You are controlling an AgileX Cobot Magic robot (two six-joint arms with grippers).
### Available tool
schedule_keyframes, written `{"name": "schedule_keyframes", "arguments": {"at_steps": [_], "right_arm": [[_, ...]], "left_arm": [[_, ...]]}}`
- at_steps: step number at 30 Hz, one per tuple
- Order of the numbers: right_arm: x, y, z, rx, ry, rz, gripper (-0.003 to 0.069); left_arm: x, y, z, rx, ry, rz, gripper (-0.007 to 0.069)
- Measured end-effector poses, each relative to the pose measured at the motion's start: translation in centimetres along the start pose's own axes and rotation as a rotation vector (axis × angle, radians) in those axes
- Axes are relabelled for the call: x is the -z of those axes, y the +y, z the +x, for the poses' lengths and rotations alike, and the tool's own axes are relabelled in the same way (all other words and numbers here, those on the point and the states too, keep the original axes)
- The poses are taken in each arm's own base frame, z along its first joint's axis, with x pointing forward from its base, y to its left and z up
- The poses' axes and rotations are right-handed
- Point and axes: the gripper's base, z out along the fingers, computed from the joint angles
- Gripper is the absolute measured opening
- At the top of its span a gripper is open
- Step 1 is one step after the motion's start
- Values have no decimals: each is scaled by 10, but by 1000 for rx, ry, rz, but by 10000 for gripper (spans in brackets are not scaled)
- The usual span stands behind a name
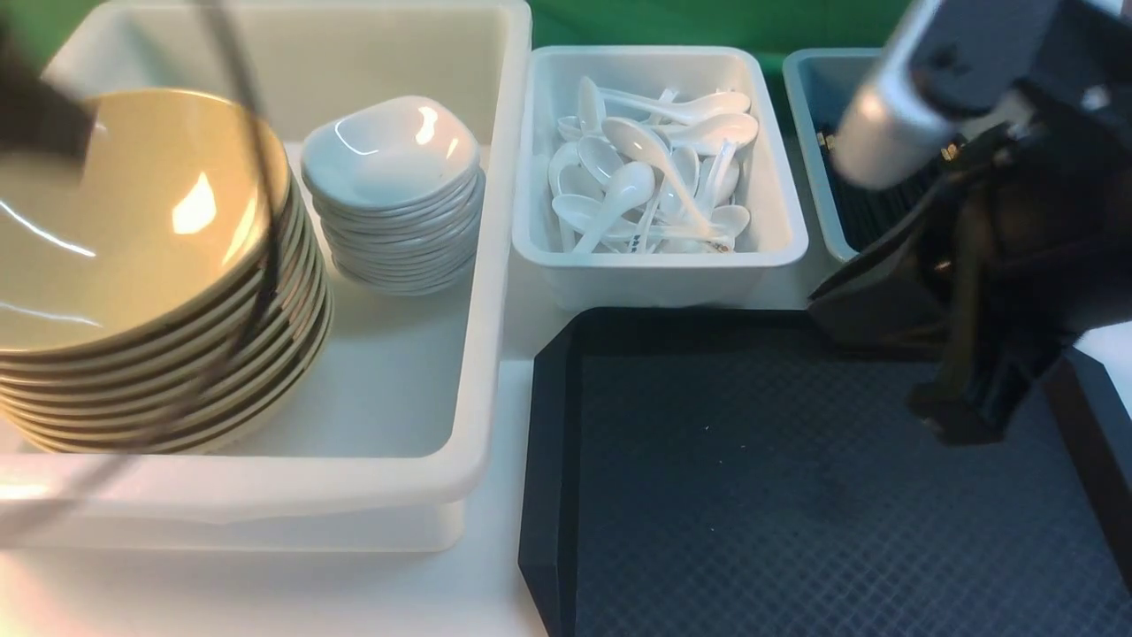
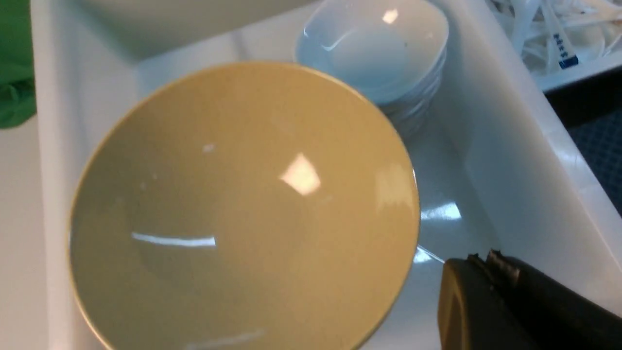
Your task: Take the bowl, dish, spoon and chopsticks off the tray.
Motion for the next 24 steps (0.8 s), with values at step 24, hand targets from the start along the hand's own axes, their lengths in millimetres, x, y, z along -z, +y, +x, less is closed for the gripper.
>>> {"name": "schedule_keyframes", "arguments": {"at_steps": [24], "right_arm": [[73,26,94,-16,-588,160,112]], "left_arm": [[27,-14,187,104,-392,-71,-11]]}}
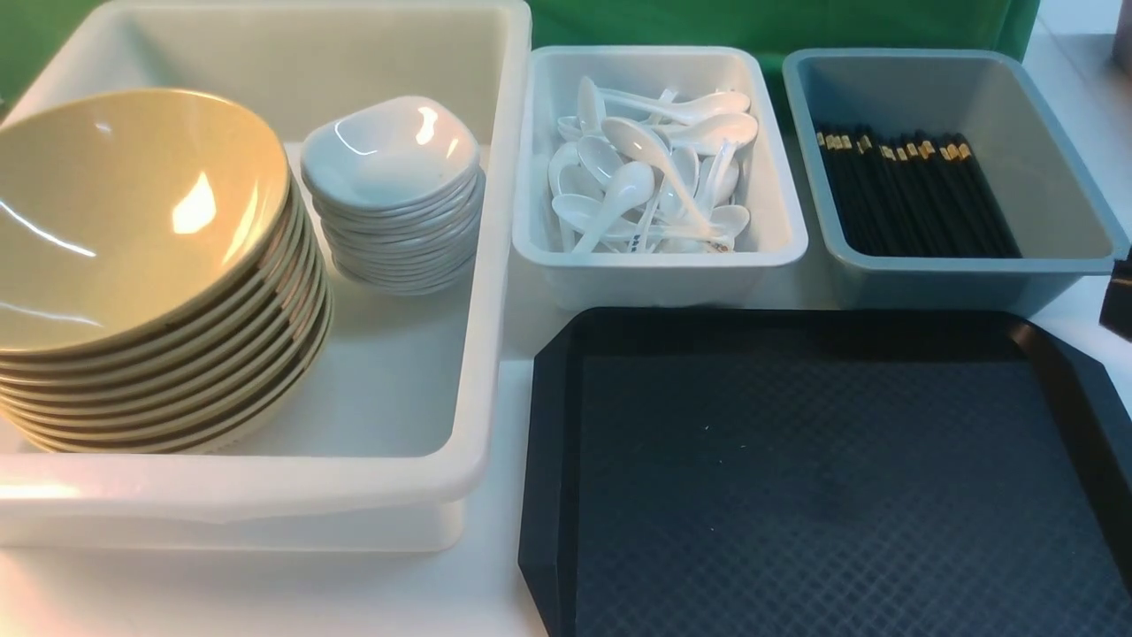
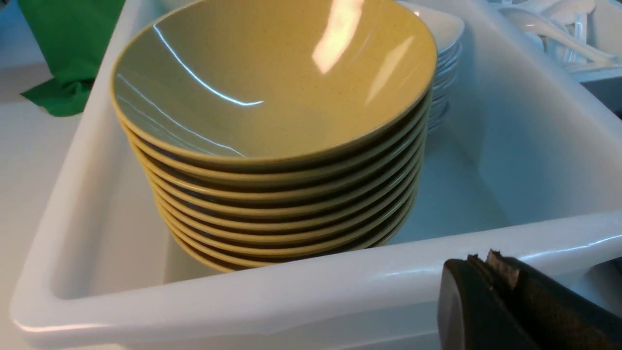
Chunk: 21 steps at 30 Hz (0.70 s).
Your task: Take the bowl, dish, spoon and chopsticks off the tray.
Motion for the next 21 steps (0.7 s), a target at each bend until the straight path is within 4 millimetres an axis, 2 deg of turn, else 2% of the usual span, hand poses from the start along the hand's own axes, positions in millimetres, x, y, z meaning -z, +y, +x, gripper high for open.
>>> {"name": "schedule_keyframes", "arguments": {"at_steps": [21], "right_arm": [[-1,0,2,-1,5,-1,131]], "left_arm": [[0,0,0,3,2,3,-11]]}}
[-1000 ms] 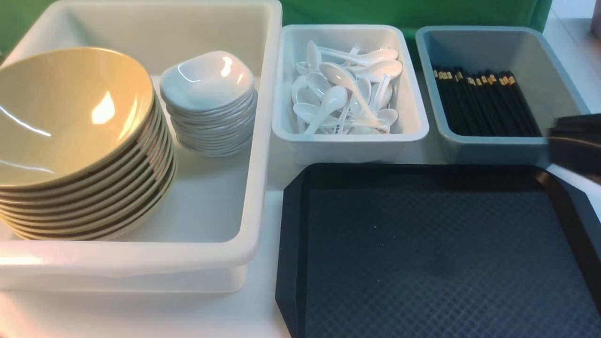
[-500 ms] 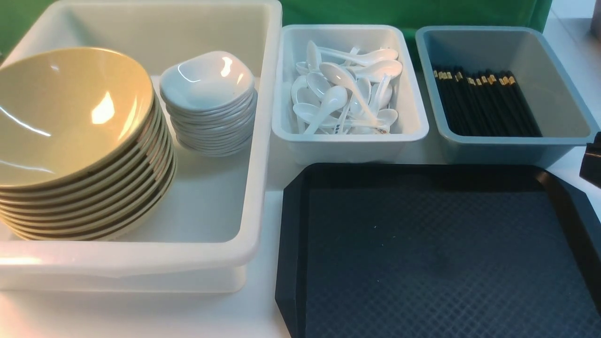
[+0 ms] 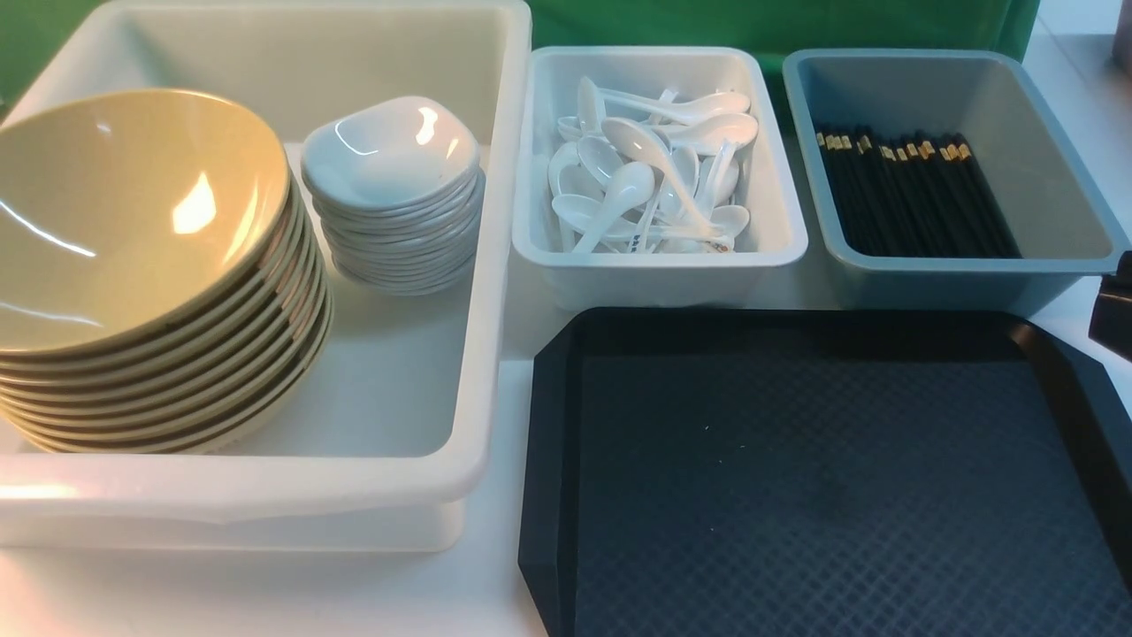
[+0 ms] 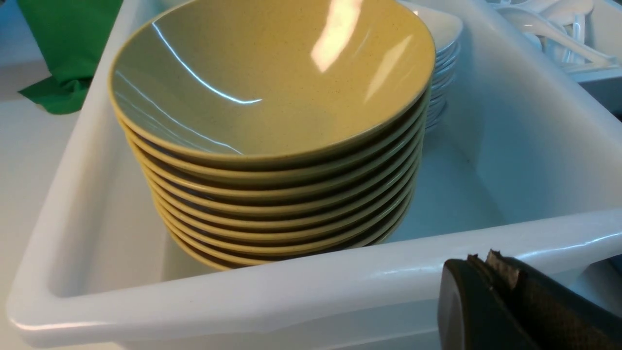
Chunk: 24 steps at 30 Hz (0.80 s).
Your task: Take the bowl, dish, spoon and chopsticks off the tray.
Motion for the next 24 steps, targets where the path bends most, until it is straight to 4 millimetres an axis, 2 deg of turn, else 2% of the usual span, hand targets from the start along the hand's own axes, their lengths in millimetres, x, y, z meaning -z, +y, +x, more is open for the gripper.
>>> {"name": "schedule_keyframes", "arguments": {"at_steps": [4,7,8,10,11,14,15,17,18,23,24], "right_arm": [[2,1,5,-12,-27,8,119],[0,0,26,-47,-75,63,46],[0,-2,37,-69,-100,101,34],[1,-3,44,-91,-118,131,33],[4,-7,67,-189,-170,227,32],[9,-9,83,-261,-195,290,31],[15,-10,104,-293,-210,377,31],[22,-9,124,-310,-216,465,31],[26,-9,137,-317,-208,534,31],[32,-6,173,-353,-121,695,31],[32,-5,187,-369,-77,740,31]], "left_arm": [[0,0,0,0,0,0,-11],[0,0,0,0,0,0,-11],[0,0,0,1,0,1,-11],[0,0,0,1,0,1,-11],[0,0,0,1,0,1,-11],[0,0,0,1,0,1,-11],[0,0,0,1,0,1,-11],[0,0,0,1,0,1,-11],[0,0,0,1,0,1,-11],[0,0,0,1,0,1,-11],[0,0,0,1,0,1,-11]]}}
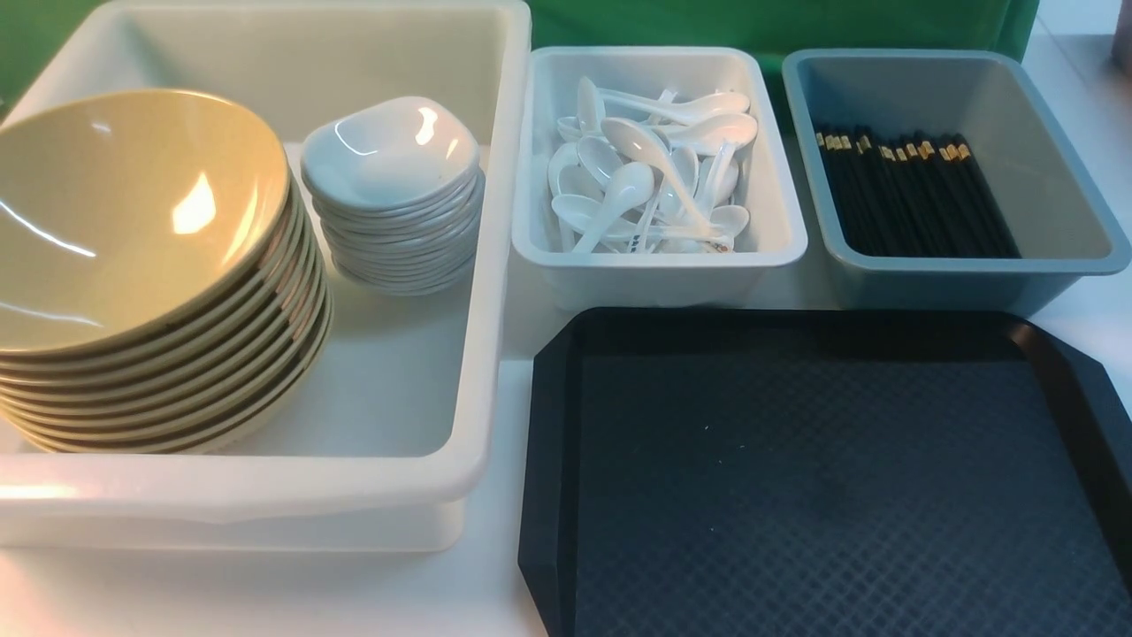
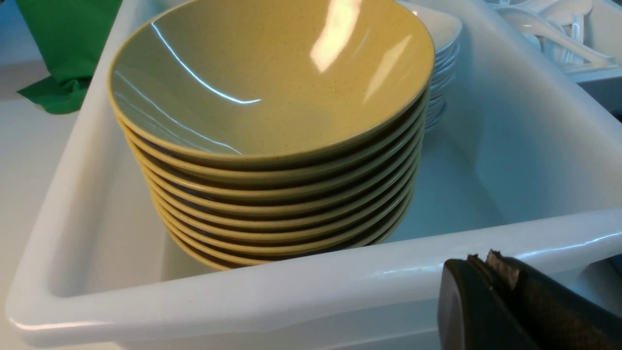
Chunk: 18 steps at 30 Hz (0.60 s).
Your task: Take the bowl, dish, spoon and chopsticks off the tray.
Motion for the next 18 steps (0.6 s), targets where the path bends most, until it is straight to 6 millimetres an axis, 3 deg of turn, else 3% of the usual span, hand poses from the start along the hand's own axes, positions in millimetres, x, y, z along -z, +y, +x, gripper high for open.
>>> {"name": "schedule_keyframes", "arguments": {"at_steps": [5,18], "right_arm": [[-2,-5,20,-2,74,42,31],[-1,-7,28,-7,158,61,31]], "left_arm": [[0,0,0,1,1,1,-11],[0,0,0,1,1,1,-11]]}}
